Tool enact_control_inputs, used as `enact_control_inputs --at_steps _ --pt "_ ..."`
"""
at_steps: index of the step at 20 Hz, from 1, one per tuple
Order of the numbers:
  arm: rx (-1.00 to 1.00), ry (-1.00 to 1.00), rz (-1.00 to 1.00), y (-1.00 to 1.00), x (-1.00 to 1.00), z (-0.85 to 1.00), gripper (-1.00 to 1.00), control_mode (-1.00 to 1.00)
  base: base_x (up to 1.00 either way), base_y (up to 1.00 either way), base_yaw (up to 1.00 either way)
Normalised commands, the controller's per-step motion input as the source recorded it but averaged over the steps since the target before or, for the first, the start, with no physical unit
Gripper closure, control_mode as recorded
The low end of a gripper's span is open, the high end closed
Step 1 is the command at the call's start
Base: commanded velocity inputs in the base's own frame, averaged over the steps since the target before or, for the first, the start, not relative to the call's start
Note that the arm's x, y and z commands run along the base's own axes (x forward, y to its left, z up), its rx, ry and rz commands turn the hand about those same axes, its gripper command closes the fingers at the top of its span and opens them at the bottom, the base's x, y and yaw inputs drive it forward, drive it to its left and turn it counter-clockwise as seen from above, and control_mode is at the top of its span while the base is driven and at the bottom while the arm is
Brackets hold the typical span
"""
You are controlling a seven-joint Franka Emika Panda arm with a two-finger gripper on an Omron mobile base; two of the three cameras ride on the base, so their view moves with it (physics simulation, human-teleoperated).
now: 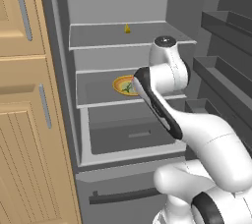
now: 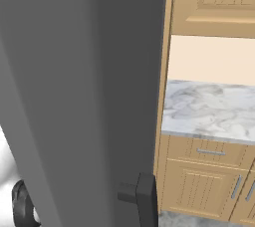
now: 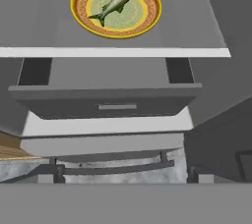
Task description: Transport the fish from the fridge to the microwave and turn on the microwave.
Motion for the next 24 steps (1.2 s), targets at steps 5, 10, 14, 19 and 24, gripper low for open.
enact_control_inputs --at_steps 5,10,14,19,24 --pt "0.0 -0.19 -0.11 0.04 0.0 -0.34 -1.0 -1.0 0.0 0.0 0.0" --pt "0.0 -0.08 -0.01 0.0 0.0 -0.18 -1.0 -1.0 0.0 0.0 0.0" --pt "0.0 -0.01 0.0 0.0 0.01 -0.09 -1.0 -1.0 0.0 0.0 0.0" --pt "0.0 -0.01 0.0 0.0 0.11 -0.03 -1.0 -1.0 0.0 0.0 0.0" --pt "0.0 0.0 -0.01 0.0 0.33 0.0 -1.0 -1.0 0.0 0.0 0.0"
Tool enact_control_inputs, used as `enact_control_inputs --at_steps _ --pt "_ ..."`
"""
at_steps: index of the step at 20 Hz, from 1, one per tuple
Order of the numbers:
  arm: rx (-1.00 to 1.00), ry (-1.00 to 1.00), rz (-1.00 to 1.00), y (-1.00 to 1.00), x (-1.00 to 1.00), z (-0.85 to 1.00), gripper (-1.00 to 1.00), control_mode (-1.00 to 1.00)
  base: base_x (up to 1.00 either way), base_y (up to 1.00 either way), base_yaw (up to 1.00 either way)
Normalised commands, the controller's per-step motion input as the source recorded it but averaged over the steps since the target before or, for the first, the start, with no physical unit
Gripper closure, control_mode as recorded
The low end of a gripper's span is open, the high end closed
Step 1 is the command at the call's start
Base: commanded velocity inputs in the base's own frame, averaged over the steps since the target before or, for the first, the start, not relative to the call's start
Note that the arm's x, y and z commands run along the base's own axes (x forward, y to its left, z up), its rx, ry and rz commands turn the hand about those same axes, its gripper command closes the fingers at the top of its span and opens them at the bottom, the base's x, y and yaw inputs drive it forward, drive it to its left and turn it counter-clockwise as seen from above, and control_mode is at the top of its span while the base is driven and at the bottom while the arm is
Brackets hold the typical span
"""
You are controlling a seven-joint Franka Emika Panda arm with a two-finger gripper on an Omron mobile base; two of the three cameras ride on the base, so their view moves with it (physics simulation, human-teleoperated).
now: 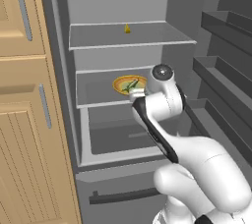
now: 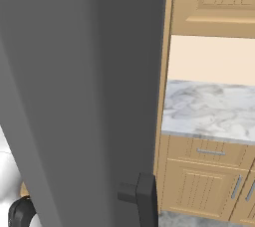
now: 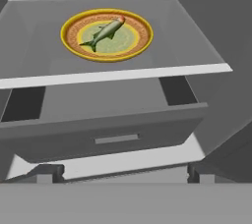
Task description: Transport the fish from the fridge to the microwave and turn on the microwave.
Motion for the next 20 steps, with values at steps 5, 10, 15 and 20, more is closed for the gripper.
enact_control_inputs --at_steps 5,10,15,20 --pt "0.0 0.0 -0.02 0.01 0.33 0.0 -1.0 -1.0 0.0 0.0 0.0" --pt "0.0 0.0 -0.05 0.0 0.38 0.0 -1.0 -1.0 0.0 0.0 0.0" --pt "0.01 0.0 -0.07 0.0 0.38 0.0 -1.0 -1.0 0.0 0.0 0.0" --pt "0.0 0.0 -0.07 0.0 0.3 0.0 -1.0 -1.0 0.0 0.0 0.0"
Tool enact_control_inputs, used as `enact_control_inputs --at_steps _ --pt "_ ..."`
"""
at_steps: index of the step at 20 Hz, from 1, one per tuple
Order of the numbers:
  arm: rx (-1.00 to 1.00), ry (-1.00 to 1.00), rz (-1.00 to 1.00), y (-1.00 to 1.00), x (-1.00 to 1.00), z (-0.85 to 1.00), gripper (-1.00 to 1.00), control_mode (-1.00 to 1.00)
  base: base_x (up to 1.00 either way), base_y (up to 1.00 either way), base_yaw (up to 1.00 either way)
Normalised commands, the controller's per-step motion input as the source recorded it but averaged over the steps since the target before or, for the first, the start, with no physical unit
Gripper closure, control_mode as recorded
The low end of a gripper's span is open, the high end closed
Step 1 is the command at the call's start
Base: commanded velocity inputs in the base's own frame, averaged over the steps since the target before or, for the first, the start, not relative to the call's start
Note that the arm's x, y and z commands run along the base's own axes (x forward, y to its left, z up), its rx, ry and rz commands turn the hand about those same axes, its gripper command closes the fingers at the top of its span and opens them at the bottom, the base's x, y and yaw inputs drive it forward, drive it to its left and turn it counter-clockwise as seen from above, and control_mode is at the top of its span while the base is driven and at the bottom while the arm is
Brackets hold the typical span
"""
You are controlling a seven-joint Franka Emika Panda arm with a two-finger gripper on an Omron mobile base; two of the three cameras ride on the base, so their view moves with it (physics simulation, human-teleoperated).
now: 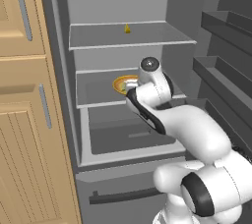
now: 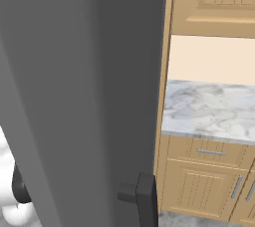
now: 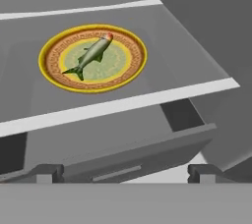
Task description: Transport the fish from the fridge to the microwave and turn on the microwave.
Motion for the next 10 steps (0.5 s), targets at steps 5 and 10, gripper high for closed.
enact_control_inputs --at_steps 5,10 --pt "0.0 0.0 -0.07 0.0 0.35 0.0 -1.0 -1.0 0.0 0.0 0.0" --pt "0.0 0.0 -0.06 0.0 0.3 -0.08 -1.0 -1.0 0.0 0.0 0.0"
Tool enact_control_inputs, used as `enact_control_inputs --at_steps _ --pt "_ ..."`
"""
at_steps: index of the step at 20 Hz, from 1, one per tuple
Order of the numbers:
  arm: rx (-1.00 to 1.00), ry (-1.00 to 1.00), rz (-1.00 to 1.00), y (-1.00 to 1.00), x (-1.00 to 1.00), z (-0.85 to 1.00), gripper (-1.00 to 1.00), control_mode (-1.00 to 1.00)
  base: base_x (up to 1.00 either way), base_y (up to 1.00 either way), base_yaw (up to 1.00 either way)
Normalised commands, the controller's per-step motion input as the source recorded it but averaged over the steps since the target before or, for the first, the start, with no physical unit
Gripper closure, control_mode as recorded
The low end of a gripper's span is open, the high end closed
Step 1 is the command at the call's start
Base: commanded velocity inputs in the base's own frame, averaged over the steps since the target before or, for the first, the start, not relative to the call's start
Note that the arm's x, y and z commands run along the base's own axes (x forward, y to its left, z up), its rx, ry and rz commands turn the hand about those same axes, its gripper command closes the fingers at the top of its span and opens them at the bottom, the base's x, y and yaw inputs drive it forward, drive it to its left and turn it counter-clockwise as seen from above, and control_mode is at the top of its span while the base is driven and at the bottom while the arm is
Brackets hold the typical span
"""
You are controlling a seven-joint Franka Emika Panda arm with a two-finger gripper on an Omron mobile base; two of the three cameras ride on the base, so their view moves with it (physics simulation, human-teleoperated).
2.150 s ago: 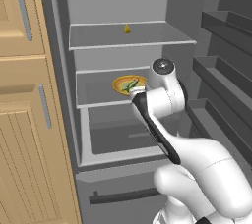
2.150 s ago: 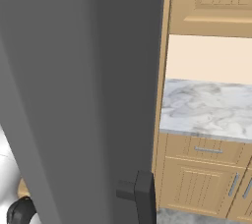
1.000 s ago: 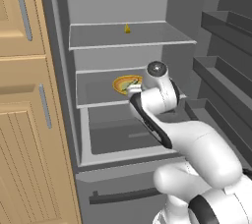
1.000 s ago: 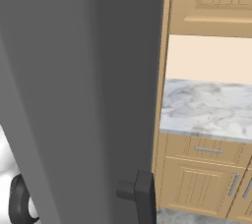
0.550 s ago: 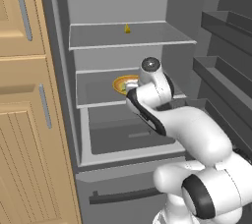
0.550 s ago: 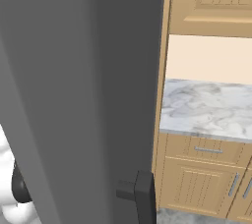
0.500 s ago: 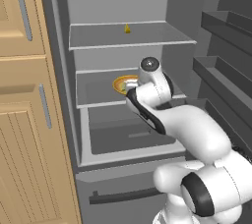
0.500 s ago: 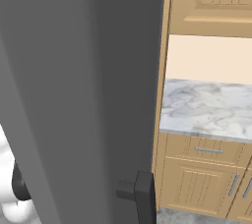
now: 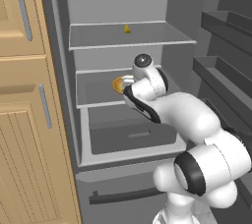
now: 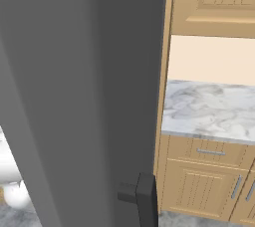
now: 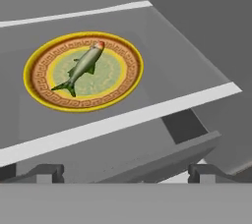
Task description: Transport the fish from the fridge to the microwave and turn on the microwave.
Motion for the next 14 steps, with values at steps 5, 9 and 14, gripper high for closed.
enact_control_inputs --at_steps 5,9,14 --pt "0.01 0.0 -0.06 0.0 0.27 -0.15 -1.0 -1.0 0.0 0.0 0.0" --pt "0.05 0.0 -0.05 0.0 0.27 -0.12 -1.0 -1.0 0.0 0.0 0.0" --pt "0.03 0.0 -0.05 0.0 0.25 -0.12 -1.0 -1.0 0.0 0.0 0.0"
